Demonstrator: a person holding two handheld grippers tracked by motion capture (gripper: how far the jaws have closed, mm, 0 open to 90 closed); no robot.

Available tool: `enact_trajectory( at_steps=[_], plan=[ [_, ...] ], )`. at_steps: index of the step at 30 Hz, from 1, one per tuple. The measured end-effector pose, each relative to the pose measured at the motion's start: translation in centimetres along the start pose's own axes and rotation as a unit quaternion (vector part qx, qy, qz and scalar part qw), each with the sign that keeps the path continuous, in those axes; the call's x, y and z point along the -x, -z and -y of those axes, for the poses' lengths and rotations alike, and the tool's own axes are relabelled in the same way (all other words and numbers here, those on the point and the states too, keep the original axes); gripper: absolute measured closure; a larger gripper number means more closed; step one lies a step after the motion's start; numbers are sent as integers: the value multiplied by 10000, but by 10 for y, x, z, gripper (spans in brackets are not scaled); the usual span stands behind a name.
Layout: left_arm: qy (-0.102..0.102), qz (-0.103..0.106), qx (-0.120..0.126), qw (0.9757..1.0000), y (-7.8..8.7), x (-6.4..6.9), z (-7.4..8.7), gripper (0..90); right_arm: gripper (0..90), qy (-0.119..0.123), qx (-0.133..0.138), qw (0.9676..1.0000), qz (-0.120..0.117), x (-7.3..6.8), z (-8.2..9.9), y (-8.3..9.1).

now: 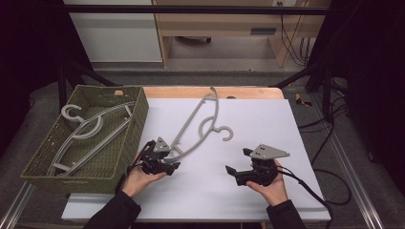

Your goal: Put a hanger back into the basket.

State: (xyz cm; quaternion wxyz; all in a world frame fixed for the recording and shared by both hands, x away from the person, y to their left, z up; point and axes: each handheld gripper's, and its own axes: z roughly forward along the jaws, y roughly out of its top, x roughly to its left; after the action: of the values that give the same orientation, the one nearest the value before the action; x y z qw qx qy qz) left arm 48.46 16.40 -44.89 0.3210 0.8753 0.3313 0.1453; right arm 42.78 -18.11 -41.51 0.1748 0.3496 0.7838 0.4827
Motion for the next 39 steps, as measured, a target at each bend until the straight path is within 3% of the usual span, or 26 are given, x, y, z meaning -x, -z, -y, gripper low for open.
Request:
enact_trajectory(
  at_steps=[2,4,9,14,15,18,19,24,27,32,33,36,39],
  plan=[
    [106,-34,-82,9999,-6,-3,3,392,106,-43,4,10000,19,0,2,2],
    [61,-111,-179,9998,-10,-5,5,413,106,-66,9,10000,11,1,3,4],
    [56,-231,-263,9994,-12,-9,7,551,105,-54,-5,10000,28,2,4,5],
    [-123,-87,-360,9992,-10,-3,7,610,102,-32,-28,10000,36,2,4,6],
    [-247,17,-415,9988,-9,2,6,619,101,-29,-31,10000,37,2,4,6],
    [-364,315,-436,9979,-6,13,7,671,101,-14,-29,10000,24,2,4,7],
    [-435,494,-460,9968,-5,21,7,693,101,-25,-29,10000,27,2,4,8],
    [-564,832,-369,9942,-5,55,5,762,101,-14,-42,10000,34,2,4,8],
    [-722,840,-283,9934,-9,79,1,787,101,-28,-58,10000,52,2,4,9],
    [-556,1065,-64,9927,-17,110,-5,814,108,-96,-8,9999,81,4,4,11],
    [-598,981,-24,9934,-20,117,-6,815,111,-147,1,9998,103,5,5,12],
    [-592,1011,95,9931,-24,123,-8,814,115,-183,-9,9997,137,8,6,13],
    [-509,1085,207,9926,-22,121,-7,808,121,-255,-6,9995,168,8,5,13]
  ],
)
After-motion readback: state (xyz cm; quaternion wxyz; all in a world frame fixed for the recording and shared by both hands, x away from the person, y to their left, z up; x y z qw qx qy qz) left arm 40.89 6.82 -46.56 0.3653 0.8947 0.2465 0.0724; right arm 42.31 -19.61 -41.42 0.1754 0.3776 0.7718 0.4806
